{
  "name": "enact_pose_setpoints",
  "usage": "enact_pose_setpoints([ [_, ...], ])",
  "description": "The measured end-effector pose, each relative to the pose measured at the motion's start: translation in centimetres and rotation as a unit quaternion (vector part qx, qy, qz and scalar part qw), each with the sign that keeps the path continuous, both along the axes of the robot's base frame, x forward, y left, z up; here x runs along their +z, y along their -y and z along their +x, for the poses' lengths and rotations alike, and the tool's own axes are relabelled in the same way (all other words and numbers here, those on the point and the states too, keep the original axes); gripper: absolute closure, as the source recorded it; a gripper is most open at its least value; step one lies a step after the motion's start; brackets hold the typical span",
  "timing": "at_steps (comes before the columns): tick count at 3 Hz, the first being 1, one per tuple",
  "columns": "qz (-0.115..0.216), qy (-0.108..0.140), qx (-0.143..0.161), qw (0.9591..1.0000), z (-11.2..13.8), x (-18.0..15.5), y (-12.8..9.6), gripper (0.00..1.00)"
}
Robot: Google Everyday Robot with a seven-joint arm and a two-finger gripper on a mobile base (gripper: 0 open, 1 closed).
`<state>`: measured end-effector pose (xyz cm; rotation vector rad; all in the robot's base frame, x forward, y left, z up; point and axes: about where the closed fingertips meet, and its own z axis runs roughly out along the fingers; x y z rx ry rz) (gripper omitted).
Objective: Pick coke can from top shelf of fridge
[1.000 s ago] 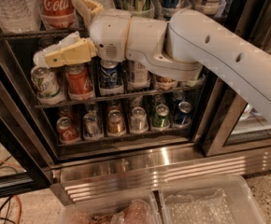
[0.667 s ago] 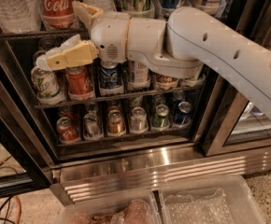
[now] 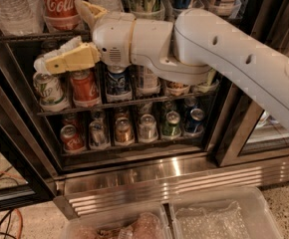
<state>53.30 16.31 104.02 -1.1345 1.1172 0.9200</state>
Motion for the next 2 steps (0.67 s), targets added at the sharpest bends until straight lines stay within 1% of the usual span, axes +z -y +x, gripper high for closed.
enact_pose_setpoints([
  [1,0.014,0.006,-0.022,0.9997,0.18,0.29,-1.11,0.0],
  [2,0.015,0.002,-0.042,0.999,0.21,0.53,-1.97,0.02],
])
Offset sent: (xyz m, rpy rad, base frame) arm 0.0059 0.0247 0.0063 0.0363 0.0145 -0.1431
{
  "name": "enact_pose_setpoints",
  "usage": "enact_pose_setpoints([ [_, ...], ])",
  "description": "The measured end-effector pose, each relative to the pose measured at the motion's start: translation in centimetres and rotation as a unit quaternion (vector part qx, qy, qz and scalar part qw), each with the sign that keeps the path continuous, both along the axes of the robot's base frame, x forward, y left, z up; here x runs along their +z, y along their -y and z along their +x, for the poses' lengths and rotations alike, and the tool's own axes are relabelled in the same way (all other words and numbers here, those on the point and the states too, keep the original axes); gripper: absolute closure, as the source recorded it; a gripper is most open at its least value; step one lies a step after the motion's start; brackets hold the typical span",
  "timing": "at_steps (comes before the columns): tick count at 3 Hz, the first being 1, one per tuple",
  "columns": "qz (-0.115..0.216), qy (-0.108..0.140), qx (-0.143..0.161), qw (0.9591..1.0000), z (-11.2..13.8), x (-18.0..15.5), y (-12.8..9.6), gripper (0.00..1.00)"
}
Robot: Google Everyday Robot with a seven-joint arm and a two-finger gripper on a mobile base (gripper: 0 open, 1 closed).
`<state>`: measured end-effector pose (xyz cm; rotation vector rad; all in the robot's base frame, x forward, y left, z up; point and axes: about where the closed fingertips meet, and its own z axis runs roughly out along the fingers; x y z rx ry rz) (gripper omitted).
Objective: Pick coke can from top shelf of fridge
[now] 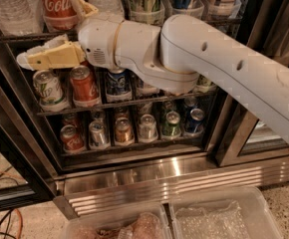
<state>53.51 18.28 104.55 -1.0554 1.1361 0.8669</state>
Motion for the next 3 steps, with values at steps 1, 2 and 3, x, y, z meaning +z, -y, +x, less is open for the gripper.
enact_pose_setpoints([
  [1,-0.009,-0.008,-0.028,0.9995,0.3,0.0,0.1,0.0],
  [2,-0.02,-0.018,-0.057,0.998,0.7,-0.2,0.9,0.12],
  [3,-0.042,-0.025,-0.107,0.9931,0.8,-0.5,2.5,0.11],
])
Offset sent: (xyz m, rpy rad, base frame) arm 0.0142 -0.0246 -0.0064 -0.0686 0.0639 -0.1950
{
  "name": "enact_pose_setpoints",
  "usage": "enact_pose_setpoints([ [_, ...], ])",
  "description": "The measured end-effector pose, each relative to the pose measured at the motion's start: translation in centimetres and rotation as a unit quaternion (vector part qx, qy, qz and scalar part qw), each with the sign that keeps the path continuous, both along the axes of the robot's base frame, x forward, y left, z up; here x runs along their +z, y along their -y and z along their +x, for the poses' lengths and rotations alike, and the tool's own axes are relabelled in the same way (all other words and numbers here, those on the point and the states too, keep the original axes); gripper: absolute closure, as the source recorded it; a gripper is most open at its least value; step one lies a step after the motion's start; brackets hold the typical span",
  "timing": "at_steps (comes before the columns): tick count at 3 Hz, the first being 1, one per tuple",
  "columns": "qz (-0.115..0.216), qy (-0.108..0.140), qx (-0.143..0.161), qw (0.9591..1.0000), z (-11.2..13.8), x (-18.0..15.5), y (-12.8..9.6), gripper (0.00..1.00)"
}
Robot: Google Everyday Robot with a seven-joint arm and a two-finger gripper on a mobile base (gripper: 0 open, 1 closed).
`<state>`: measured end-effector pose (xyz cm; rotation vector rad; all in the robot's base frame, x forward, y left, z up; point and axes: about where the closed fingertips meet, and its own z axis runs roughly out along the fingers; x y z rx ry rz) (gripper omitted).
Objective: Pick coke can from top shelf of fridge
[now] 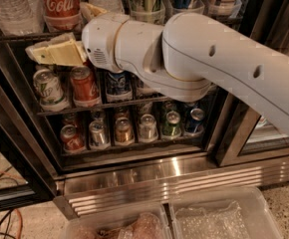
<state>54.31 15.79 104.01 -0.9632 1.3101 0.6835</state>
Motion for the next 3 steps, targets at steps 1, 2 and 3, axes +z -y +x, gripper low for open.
enact_pose_setpoints([
  [1,-0.015,0.01,-0.041,0.999,0.5,0.5,1.3,0.07],
  [2,-0.014,0.015,-0.031,0.9993,0.8,0.7,0.5,0.07],
  [3,-0.009,0.016,-0.015,0.9997,1.1,0.5,-0.6,0.06],
])
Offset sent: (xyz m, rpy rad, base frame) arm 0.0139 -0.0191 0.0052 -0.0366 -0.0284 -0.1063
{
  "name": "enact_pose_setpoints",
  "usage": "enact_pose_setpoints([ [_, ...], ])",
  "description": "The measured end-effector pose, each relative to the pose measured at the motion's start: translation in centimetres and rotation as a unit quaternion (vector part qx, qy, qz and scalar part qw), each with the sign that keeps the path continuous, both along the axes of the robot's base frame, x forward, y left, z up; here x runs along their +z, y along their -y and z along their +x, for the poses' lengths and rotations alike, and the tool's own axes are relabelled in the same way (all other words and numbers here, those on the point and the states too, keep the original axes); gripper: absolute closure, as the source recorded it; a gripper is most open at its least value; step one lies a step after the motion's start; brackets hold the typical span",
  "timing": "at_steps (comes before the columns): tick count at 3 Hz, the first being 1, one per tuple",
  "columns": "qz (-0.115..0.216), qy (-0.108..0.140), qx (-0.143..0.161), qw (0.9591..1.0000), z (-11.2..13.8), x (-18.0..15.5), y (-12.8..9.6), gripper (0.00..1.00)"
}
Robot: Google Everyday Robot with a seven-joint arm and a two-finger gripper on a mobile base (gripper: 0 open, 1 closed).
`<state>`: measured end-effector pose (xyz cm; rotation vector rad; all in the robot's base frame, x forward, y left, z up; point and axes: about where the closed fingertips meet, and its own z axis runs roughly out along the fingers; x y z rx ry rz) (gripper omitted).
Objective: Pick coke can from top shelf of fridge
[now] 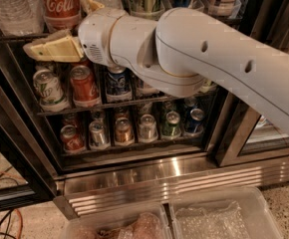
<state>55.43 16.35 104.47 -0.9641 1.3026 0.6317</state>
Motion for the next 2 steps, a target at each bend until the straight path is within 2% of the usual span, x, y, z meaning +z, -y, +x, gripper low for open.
enact_pose_setpoints([
  [1,0.001,0.004,0.013,0.9999,0.4,0.1,-0.8,0.05],
  [2,0.03,0.018,0.032,0.9989,4.4,0.6,-1.5,0.06],
])
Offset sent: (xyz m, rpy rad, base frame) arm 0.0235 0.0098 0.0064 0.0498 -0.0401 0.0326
